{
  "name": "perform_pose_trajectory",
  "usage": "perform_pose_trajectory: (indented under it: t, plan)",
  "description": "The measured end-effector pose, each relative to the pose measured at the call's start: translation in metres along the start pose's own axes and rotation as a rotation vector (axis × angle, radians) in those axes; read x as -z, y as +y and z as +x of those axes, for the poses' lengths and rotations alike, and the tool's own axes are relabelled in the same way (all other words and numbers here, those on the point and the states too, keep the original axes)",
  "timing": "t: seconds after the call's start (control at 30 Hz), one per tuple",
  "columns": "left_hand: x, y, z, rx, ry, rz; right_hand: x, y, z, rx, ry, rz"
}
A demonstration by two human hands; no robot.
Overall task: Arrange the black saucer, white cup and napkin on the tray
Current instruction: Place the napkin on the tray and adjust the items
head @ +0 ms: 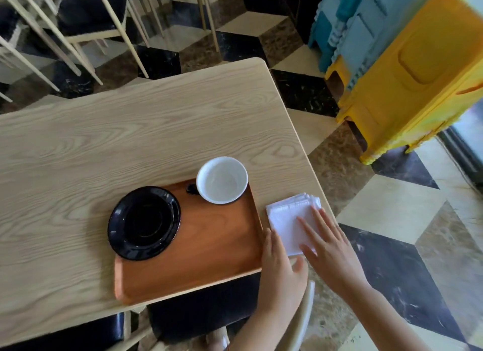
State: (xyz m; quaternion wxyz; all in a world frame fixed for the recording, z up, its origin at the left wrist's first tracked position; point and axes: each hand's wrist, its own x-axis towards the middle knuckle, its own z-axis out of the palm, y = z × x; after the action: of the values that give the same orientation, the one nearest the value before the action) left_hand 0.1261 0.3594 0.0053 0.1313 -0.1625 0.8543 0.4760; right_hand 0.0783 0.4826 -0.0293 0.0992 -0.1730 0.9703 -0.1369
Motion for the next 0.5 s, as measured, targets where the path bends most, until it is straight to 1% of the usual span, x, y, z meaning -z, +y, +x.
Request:
perform_pose_trajectory:
  t: [0.13, 0.27, 0.33, 0.4, 0.5]
  plan:
    - [-0.002, 0.02, 0.008, 0.131, 0.028, -0.27, -0.004, 0.004, -0.004, 0.013, 0.025, 0.009]
    - [0.002, 0.026, 0.017, 0.274, 0.052, -0.455, -0.004, 0.004, -0.006, 0.005, 0.046, 0.009]
    - [0.007, 0.022, 0.023, 0.318, 0.072, -0.464, -0.004, 0.004, -0.008, 0.0, 0.051, 0.018]
    - [0.011, 0.016, 0.028, 0.331, 0.057, -0.437, -0.003, 0.003, -0.008, 0.003, 0.079, 0.016]
    - [0.012, 0.01, 0.032, 0.264, 0.004, -0.378, -0.004, 0.002, -0.008, -0.003, 0.103, 0.064]
